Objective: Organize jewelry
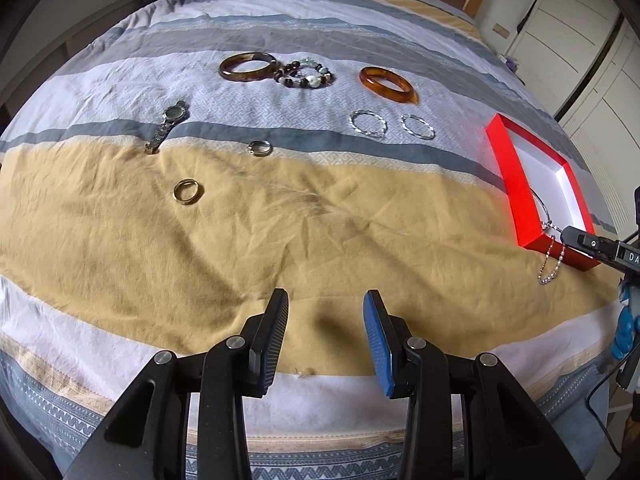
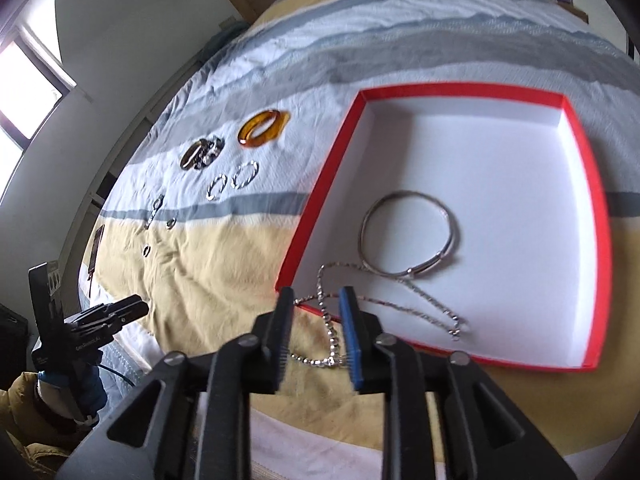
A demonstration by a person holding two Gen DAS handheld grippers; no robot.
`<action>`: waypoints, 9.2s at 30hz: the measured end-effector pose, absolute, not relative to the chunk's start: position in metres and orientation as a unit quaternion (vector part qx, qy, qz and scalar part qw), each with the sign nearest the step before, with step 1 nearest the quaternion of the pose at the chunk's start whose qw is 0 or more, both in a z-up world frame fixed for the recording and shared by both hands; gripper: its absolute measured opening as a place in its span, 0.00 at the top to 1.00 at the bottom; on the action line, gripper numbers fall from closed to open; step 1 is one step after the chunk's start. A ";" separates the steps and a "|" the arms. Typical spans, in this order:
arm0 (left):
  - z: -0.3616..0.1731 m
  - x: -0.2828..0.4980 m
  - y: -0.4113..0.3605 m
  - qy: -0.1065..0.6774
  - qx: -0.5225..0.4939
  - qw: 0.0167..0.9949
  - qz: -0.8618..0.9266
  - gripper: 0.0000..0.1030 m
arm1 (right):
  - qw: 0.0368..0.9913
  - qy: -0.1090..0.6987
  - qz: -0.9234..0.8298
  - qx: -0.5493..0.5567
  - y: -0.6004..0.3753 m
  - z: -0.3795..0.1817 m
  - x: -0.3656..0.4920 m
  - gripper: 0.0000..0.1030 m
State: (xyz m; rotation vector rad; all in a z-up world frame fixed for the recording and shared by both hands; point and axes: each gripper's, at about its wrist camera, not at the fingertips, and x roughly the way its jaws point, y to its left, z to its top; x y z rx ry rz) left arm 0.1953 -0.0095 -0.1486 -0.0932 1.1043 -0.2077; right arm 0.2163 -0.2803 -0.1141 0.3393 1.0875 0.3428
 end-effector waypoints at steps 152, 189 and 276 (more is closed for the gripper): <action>-0.102 0.216 0.016 0.426 -0.001 0.900 -0.094 0.81 | 0.889 0.443 0.103 0.050 -0.193 -0.049 0.258 0.63; -0.162 0.345 -0.312 0.502 0.095 0.828 -0.232 0.81 | 0.858 0.511 0.051 -0.005 -0.383 -0.131 0.325 0.63; 0.098 0.026 0.065 0.204 0.007 0.979 0.028 0.37 | 0.945 0.309 0.098 -0.048 -0.166 0.114 0.004 0.56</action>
